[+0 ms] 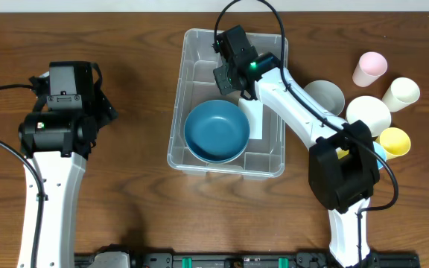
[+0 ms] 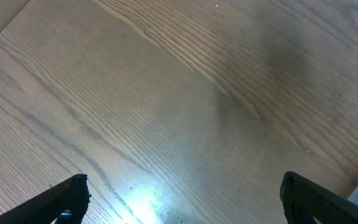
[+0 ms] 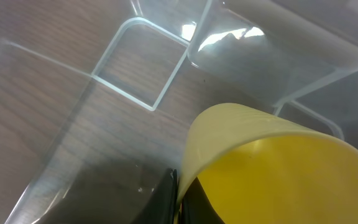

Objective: Pack container
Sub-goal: 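Lift the yellow cup and carry it into the container, then set the yellow cup upright in the container and release it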

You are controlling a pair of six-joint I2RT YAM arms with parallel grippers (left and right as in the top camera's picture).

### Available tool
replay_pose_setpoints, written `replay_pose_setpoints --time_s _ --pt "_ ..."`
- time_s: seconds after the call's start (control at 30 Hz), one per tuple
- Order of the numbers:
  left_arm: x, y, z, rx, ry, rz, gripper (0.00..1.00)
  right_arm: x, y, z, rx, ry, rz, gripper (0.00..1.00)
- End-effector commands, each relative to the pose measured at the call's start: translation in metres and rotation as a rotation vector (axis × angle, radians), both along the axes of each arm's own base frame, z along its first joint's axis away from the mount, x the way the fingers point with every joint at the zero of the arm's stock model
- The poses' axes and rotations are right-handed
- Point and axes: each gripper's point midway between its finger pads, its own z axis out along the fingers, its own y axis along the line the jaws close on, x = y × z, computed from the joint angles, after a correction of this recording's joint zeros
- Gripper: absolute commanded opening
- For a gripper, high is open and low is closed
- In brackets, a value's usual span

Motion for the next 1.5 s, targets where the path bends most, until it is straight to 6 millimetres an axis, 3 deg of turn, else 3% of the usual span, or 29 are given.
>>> replay_pose_setpoints --time_s 0.0,0.37,0.7,0.9,1.0,1.17,1.47 --pt "-0.002 0.004 0.003 0.021 -0.003 0.009 0.98 -0.001 -0.004 -0.007 0.0 0.018 -0.02 0.02" --pt "-0.002 0.004 0.003 0.021 -0.003 0.009 0.98 0.0 -0.005 -0.009 0.001 0.017 -0.023 0.02" --pt "-0.002 0.004 0.003 0.021 -0.003 0.009 0.98 0.0 -0.008 -0.025 -0.015 0.044 -0.026 0.05" --pt "-0.002 0.004 0.003 0.021 -0.003 0.009 0.98 -0.002 -0.009 -0.026 -0.021 0.05 -0.023 0.32" --pt "-0.002 0.004 0.003 0.021 -0.003 0.009 0.98 -0.002 -0.009 -0.024 -0.027 0.048 -0.013 0.38" --pt "-0.002 0.004 0.003 0.021 -0.003 0.009 0.98 0.003 -0.011 0.004 -0.019 0.003 0.0 0.55" --pt "-0.002 0.004 0.003 0.021 -0.003 0.009 0.98 0.006 -0.029 0.106 0.053 -0.139 -0.031 0.66"
